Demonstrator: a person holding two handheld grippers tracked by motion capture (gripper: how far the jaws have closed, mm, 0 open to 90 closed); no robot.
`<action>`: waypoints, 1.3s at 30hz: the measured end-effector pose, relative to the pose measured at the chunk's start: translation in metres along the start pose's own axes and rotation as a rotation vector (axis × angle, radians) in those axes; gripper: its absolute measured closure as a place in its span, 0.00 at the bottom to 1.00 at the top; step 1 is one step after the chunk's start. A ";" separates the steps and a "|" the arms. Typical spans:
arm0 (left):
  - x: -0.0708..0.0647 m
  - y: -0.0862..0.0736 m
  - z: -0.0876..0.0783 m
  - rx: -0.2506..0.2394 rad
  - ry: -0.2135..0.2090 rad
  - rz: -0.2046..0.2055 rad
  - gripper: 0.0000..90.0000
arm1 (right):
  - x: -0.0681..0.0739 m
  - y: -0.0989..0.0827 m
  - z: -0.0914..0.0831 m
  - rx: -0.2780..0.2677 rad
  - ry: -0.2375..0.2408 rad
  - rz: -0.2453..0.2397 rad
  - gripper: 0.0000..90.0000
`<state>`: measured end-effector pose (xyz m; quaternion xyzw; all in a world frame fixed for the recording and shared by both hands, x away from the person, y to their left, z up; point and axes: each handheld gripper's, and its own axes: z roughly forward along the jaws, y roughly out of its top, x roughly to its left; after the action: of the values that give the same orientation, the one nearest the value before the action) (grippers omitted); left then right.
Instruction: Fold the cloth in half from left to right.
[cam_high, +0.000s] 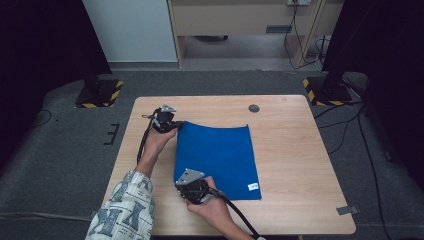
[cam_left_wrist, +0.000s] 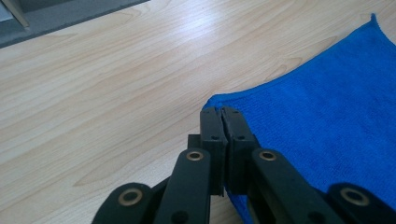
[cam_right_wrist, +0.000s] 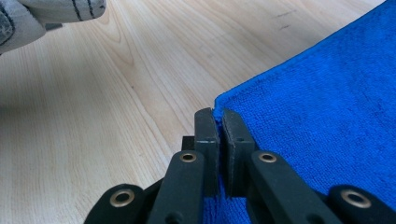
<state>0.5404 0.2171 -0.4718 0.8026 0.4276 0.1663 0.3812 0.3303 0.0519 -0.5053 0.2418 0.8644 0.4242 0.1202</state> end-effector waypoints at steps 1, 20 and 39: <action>0.000 0.001 -0.002 -0.006 -0.002 -0.006 0.98 | 0.000 0.001 -0.001 -0.008 -0.003 -0.001 0.96; 0.006 0.003 -0.018 -0.020 -0.001 -0.012 0.98 | 0.009 0.013 -0.003 -0.046 0.011 -0.017 0.97; 0.016 0.011 -0.029 0.010 0.014 -0.003 0.98 | 0.016 0.030 -0.005 -0.078 0.007 -0.014 0.97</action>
<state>0.5385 0.2400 -0.4452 0.8027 0.4322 0.1692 0.3746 0.3240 0.0728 -0.4783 0.2293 0.8492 0.4577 0.1294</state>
